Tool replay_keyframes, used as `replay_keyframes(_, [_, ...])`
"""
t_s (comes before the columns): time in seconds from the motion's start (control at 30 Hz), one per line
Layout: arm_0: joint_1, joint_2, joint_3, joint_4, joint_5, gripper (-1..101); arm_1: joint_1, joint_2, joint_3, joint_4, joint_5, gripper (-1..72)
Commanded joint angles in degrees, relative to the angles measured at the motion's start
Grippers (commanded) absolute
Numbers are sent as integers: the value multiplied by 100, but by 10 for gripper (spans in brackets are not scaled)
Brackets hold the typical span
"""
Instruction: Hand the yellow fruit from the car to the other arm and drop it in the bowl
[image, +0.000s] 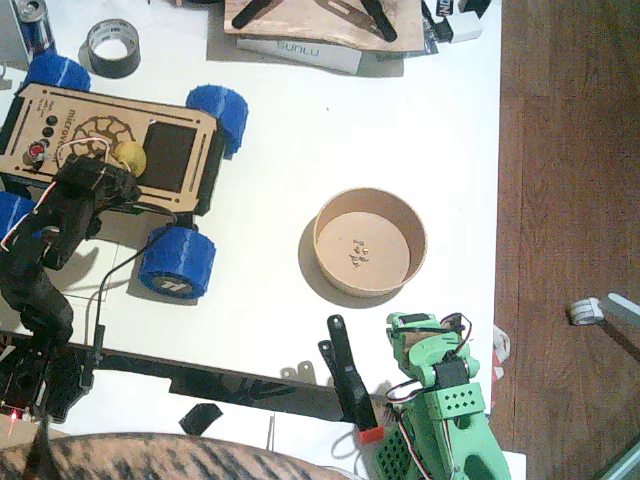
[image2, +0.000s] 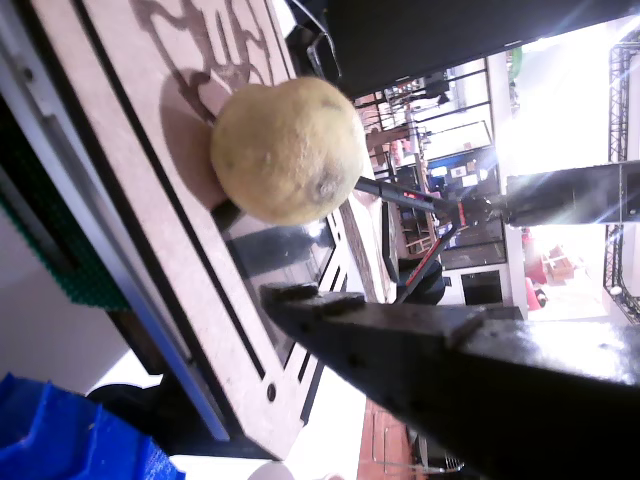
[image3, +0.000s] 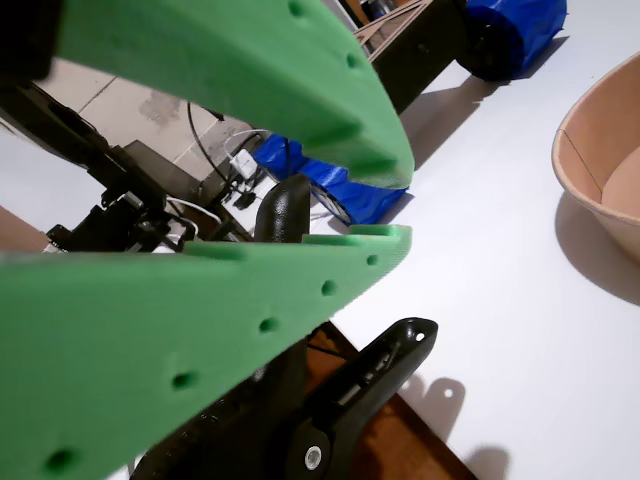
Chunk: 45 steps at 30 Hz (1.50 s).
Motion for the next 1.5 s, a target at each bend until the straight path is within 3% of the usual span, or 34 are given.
replay_keyframes(0.0, [26, 26, -220, -176, 9, 475, 0, 62, -281, 35, -79, 8])
replay_keyframes(0.4, [114, -571, -308, -1468, -35, 466, 0, 62, -281, 35, -79, 8])
replay_keyframes(0.87, [185, -993, -308, -2004, -53, 456, 0, 62, -281, 35, -79, 7])
replay_keyframes(1.33, [185, -888, -308, -1898, 9, 461, 18, 62, -281, 35, -79, 7])
replay_keyframes(1.4, [185, -905, -308, -1898, 9, 398, 18, 62, -281, 35, -79, 7])
replay_keyframes(1.47, [185, -905, -308, -1898, 18, 183, 18, 62, -281, 44, -79, 7])
